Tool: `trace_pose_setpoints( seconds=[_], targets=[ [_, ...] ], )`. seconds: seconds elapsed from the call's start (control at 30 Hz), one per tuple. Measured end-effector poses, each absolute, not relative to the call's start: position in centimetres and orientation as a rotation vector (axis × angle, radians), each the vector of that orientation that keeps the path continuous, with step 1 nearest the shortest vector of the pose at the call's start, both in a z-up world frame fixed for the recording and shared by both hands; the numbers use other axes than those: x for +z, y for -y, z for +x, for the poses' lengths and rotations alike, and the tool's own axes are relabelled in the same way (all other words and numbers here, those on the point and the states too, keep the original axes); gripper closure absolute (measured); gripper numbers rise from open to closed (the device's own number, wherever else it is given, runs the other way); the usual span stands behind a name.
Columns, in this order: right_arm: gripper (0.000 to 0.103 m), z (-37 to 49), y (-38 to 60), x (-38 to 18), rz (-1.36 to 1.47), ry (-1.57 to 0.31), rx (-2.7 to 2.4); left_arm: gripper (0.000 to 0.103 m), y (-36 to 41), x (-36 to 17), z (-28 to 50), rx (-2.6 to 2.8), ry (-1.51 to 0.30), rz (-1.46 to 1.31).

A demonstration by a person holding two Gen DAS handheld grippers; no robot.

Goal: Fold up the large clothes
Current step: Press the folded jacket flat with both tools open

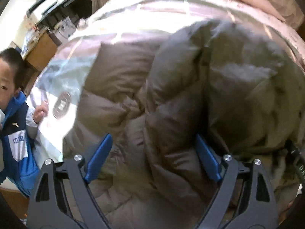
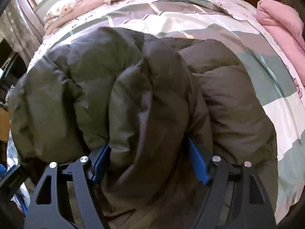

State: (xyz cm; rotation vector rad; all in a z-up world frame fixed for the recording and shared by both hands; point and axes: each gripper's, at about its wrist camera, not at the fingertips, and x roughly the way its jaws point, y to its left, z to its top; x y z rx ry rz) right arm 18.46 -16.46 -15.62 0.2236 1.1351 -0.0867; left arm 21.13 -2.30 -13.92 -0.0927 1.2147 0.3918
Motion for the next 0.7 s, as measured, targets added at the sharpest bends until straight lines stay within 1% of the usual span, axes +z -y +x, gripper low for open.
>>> trace_pose_setpoints(
  seconds=[0.13,0.2,0.27,0.37,0.5,0.53,0.57,0.6,0.7],
  targets=[
    [0.028,18.4,15.2,-15.0,0.133,-1.119,-0.102,0.015,1.6,-13.9,21.2,0.382,-1.236,-0.113],
    [0.028,18.2,14.8,-14.8,0.104,-1.095,-0.114,0.015,1.5,-13.3,20.9,0.380,-1.219,-0.131],
    [0.028,18.0,14.4,-13.0,0.089,-1.011,-0.124,0.015,1.4,-12.2,20.5,0.346,-1.157,-0.168],
    [0.028,17.8,13.5,-11.6,0.009,-0.934,-0.126,0.015,2.1,-11.7,20.7,0.335,-1.117,-0.125],
    [0.028,18.6,12.9,-13.7,-0.023,-1.013,-0.118,0.015,1.7,-14.7,21.6,0.289,-1.248,-0.176],
    [0.028,18.8,13.1,-14.3,-0.020,-1.035,-0.123,0.012,1.4,-15.8,21.8,0.280,-1.288,-0.202],
    [0.028,19.0,13.2,-14.6,-0.021,-1.045,-0.126,0.010,1.2,-16.3,22.0,0.284,-1.306,-0.205],
    [0.025,19.2,13.3,-14.9,-0.023,-1.055,-0.128,0.007,0.9,-16.7,22.1,0.293,-1.317,-0.208],
    [0.024,19.5,13.6,-14.5,0.014,-1.061,-0.129,0.008,0.3,-16.4,22.3,0.297,-1.317,-0.245]
  ],
)
